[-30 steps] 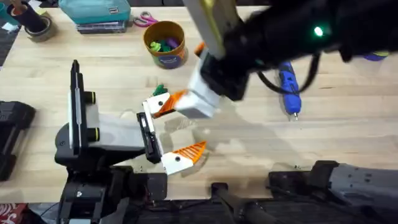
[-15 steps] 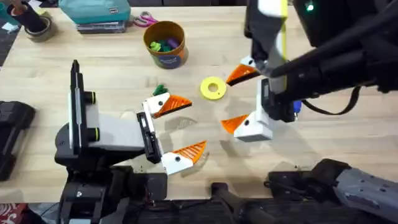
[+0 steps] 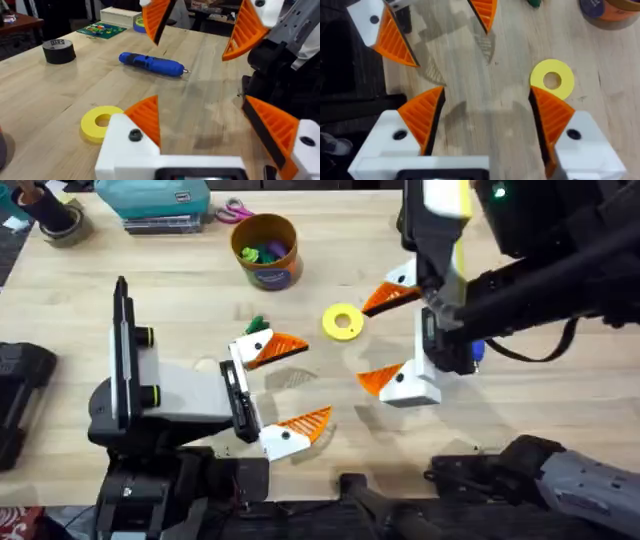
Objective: Pick up the gripper from the table and insert it into the empty holder that is missing its gripper. Then pick up a screw, insert it into the mounting hole, and use the screwdriver to tighten it. Finally, clean up the table by picking up the vegetable and placing it into the bucket.
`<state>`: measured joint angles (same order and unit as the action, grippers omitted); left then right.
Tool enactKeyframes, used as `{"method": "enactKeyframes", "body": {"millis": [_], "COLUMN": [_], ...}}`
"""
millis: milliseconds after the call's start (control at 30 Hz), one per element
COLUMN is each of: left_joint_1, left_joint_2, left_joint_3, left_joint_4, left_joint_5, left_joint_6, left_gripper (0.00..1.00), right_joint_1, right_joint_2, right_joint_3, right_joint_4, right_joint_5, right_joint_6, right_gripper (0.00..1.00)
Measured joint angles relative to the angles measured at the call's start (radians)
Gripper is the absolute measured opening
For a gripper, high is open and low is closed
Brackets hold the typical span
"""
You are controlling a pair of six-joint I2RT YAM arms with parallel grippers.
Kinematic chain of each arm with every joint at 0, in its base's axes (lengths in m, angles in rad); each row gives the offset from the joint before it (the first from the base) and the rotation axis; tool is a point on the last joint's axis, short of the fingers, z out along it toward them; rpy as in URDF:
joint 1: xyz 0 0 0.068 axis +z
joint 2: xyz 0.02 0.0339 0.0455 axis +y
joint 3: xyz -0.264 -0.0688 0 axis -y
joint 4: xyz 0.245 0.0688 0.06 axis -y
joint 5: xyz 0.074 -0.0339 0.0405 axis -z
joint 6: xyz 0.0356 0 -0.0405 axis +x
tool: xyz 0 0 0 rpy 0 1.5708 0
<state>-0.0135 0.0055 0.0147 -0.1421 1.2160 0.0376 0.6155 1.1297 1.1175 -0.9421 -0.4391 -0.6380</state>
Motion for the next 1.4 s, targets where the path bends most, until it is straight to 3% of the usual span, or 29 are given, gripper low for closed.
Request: {"method": "enactKeyframes", "body": {"millis": [300,333,500,533,567,900,1100,1267,1400], "left_joint_1": [0.000,0.000,0.000,0.000,0.000,0.000,0.000,0.000,0.000], "left_joint_2": [0.000,0.000,0.000,0.000,0.000,0.000,0.000,0.000,0.000], "left_joint_3": [0.000,0.000,0.000,0.000,0.000,0.000,0.000,0.000,0.000], "left_joint_4": [0.000,0.000,0.001,0.001,0.001,0.001,0.001,0.001,0.001], "left_joint_5": [0.000,0.000,-0.001,-0.002,-0.002,-0.002,-0.002,-0.002,-0.002], "left_joint_6": [0.000,-0.003,0.000,0.005,0.006,0.007,0.007,0.007,0.007], "left_gripper": [0.986,0.938,0.122,0.038,0.014,0.013,0.013,0.013,0.013], "right_joint_1": [0.000,0.000,0.000,0.000,0.000,0.000,-0.015,-0.127,-0.273], "right_joint_2": [0.000,0.000,0.000,0.000,0.000,0.000,0.007,0.006,0.008], "right_joint_3": [0.000,0.000,0.000,0.000,0.000,0.000,0.099,0.234,0.248], "right_joint_4": [0.000,0.000,0.000,0.003,0.009,0.064,-0.122,-0.218,-0.243], "right_joint_5": [-0.001,-0.001,0.005,0.014,0.027,0.264,0.453,0.535,0.560], "right_joint_6": [-0.003,-0.003,0.004,0.018,0.037,0.369,0.515,0.568,0.596], "right_gripper": [0.998,0.998,0.998,0.998,0.998,0.998,0.996,0.997,0.997]}}
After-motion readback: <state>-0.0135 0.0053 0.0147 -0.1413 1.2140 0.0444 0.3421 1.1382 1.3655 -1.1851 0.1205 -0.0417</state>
